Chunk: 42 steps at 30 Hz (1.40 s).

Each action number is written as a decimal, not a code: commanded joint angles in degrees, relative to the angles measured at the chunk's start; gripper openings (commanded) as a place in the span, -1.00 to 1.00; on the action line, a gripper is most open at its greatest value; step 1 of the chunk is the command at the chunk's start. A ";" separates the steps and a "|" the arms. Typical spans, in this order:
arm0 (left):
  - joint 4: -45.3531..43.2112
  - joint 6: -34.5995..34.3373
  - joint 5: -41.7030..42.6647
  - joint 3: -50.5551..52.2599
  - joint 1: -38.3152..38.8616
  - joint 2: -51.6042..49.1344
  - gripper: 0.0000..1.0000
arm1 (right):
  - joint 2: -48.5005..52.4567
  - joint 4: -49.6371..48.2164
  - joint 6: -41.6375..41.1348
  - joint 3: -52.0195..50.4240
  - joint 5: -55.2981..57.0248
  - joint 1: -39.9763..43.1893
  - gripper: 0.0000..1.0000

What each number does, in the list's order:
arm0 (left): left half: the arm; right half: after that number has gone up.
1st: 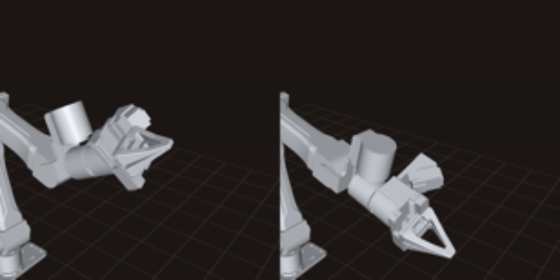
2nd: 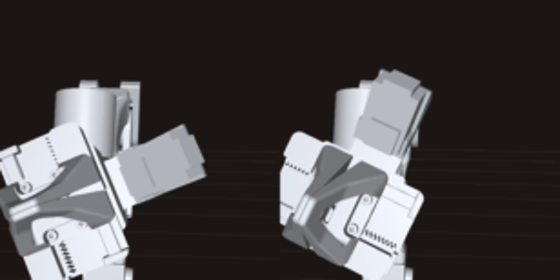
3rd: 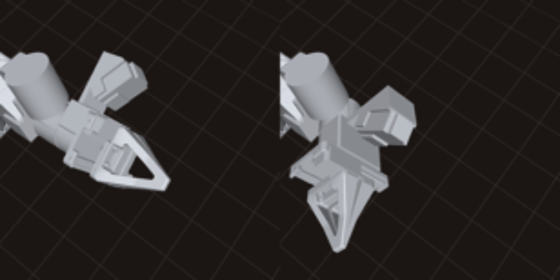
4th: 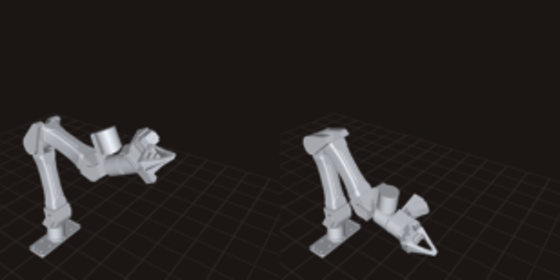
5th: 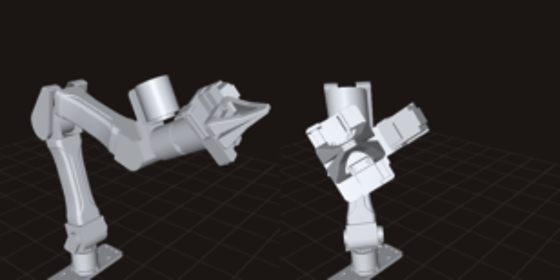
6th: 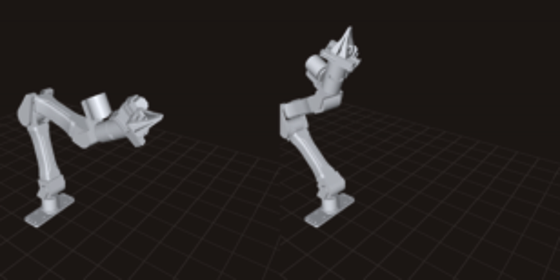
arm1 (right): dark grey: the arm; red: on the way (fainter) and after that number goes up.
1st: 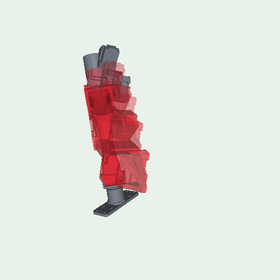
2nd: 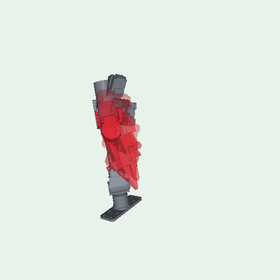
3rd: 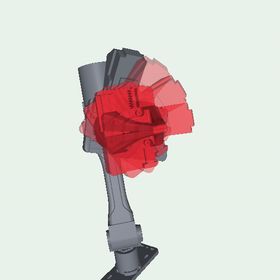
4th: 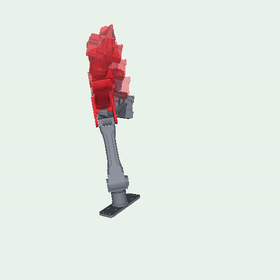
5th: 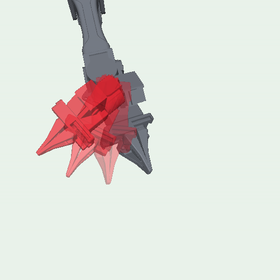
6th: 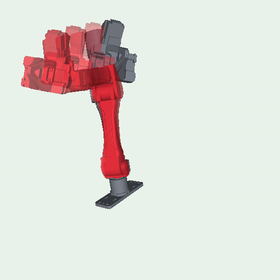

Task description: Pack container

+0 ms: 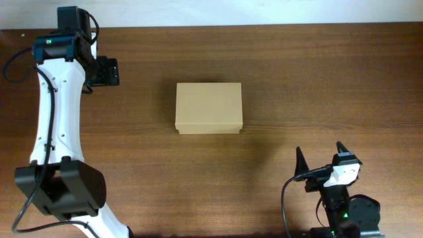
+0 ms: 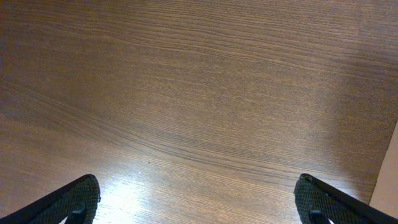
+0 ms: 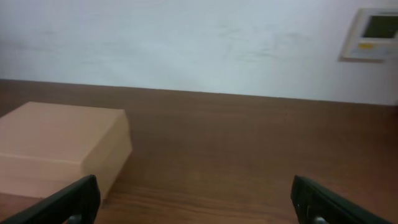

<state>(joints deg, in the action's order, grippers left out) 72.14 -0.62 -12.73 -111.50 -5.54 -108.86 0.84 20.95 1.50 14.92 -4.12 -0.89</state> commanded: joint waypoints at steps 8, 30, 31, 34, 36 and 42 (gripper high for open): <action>-0.02 0.22 -0.61 -1.16 -0.15 0.68 1.00 | -0.70 1.44 0.00 -3.72 -0.33 0.85 0.98; -0.02 0.22 -0.59 -1.14 -0.15 0.68 1.00 | -0.70 24.30 0.00 -4.81 -0.33 0.85 0.98; 0.00 0.20 -0.59 -1.14 -0.15 0.83 0.99 | -0.70 24.30 0.00 -4.81 -0.33 0.85 0.98; 0.00 0.20 -0.59 -1.05 -0.13 3.67 1.00 | -0.70 24.30 0.00 -4.81 -0.33 0.85 0.98; 0.04 0.20 -0.59 -1.03 -0.15 6.60 0.99 | -0.70 24.30 -0.02 -4.81 -0.33 0.85 0.98; -0.15 0.22 -0.59 2.40 -0.15 19.23 1.00 | -0.70 24.30 0.00 -4.81 -0.33 0.85 0.98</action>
<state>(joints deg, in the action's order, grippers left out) 71.79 -0.60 -12.71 -111.02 -5.54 -97.89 0.84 45.23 1.52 10.68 -4.12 -0.38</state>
